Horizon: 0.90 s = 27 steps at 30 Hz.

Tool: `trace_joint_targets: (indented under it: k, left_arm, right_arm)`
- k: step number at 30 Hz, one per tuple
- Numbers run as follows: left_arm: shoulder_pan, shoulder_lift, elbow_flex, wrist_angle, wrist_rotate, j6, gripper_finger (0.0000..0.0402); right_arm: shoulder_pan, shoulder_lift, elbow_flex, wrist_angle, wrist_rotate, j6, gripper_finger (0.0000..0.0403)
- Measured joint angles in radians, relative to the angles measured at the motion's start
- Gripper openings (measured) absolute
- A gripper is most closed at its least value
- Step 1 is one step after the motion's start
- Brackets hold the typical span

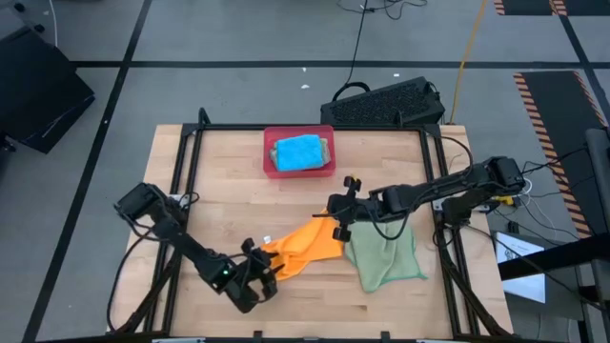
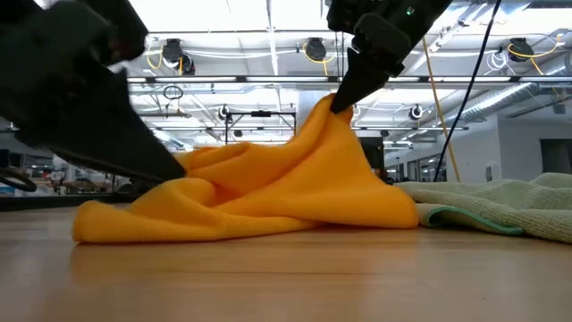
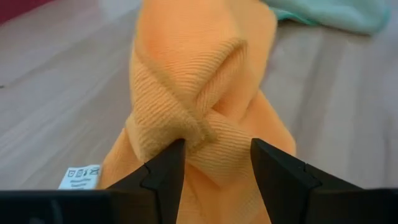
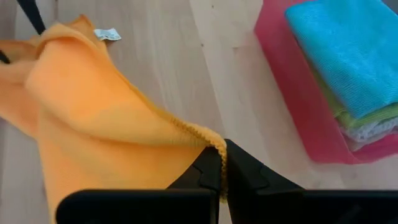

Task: Fold microfiber towels
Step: Fold the yellow towel

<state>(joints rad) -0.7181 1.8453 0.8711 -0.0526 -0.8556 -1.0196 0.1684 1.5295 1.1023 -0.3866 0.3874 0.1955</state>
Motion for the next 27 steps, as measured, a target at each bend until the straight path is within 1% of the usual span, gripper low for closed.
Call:
trace_joint_targets:
  k: [2, 7, 13, 17, 22, 24, 27]
  left_arm:
    - [0.018, 0.017, 0.0, 0.011, -0.01, -0.012, 0.0186]
    - [0.061, 0.03, 0.0, -0.038, -0.019, -0.073, 0.0186]
    - [0.09, 0.028, 0.0, -0.039, -0.024, -0.051, 0.0186]
    - [0.086, -0.018, 0.0, -0.099, 0.011, -0.043, 0.0186]
    - [0.071, -0.124, 0.0, -0.177, 0.002, -0.012, 0.0186]
    - [0.074, -0.145, 0.0, -0.174, -0.012, 0.029, 0.0186]
    - [0.094, -0.145, 0.0, -0.16, -0.011, 0.057, 0.0186]
  right_arm:
    - [0.0, 0.0, 0.0, 0.0, -0.008, -0.002, 0.0004]
    - [0.003, 0.0, 0.0, 0.002, -0.052, -0.003, 0.0004]
    - [0.016, 0.0, 0.0, 0.007, -0.052, -0.002, 0.0004]
    - [0.024, 0.0, 0.0, 0.008, -0.052, 0.0, 0.0004]
    - [0.03, 0.0, 0.0, 0.008, -0.053, 0.0, 0.0004]
    - [0.03, 0.0, 0.0, 0.008, -0.053, 0.0, 0.0004]
    - [0.03, 0.0, 0.0, 0.01, -0.053, 0.0, 0.0004]
